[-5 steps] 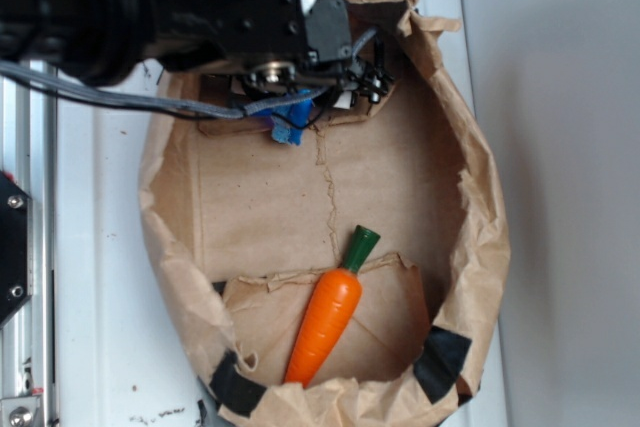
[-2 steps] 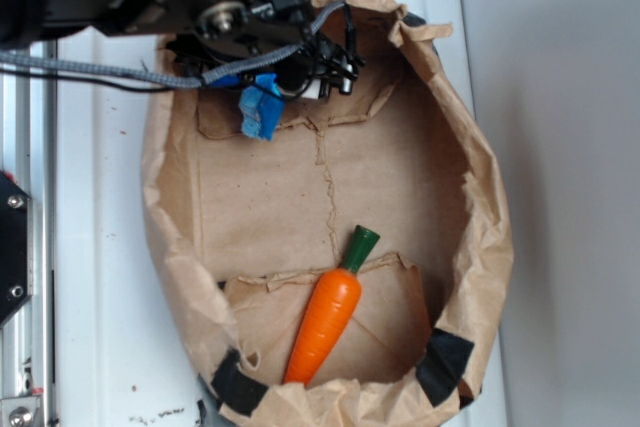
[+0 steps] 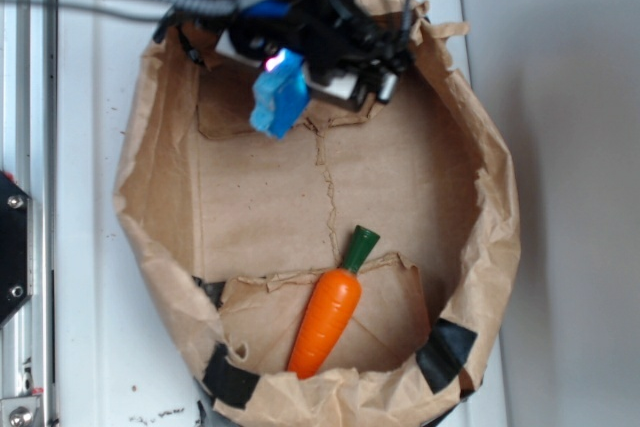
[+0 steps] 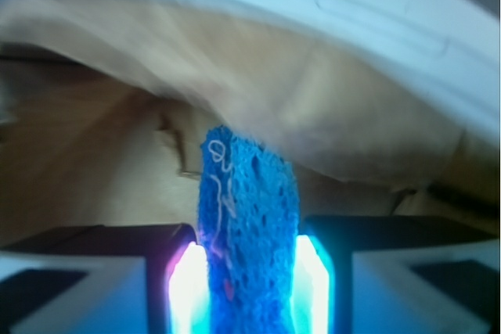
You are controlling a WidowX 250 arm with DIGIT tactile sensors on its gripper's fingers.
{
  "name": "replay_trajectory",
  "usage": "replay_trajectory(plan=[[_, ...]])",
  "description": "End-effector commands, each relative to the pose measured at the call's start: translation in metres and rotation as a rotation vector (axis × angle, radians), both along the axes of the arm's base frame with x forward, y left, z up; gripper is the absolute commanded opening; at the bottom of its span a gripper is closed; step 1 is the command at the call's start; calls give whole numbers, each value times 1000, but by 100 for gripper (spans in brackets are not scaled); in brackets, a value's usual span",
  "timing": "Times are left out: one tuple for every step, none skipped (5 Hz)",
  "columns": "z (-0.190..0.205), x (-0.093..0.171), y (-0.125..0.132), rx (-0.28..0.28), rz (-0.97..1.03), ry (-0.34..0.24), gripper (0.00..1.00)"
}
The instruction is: Grab the blue sponge.
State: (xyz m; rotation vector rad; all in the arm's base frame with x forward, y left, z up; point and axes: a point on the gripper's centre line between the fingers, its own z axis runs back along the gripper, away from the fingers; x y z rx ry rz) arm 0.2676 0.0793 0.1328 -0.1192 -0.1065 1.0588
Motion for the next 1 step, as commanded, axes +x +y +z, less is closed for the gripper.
replay_trajectory(plan=[[14,-5,-16,-25,-449,112,0]])
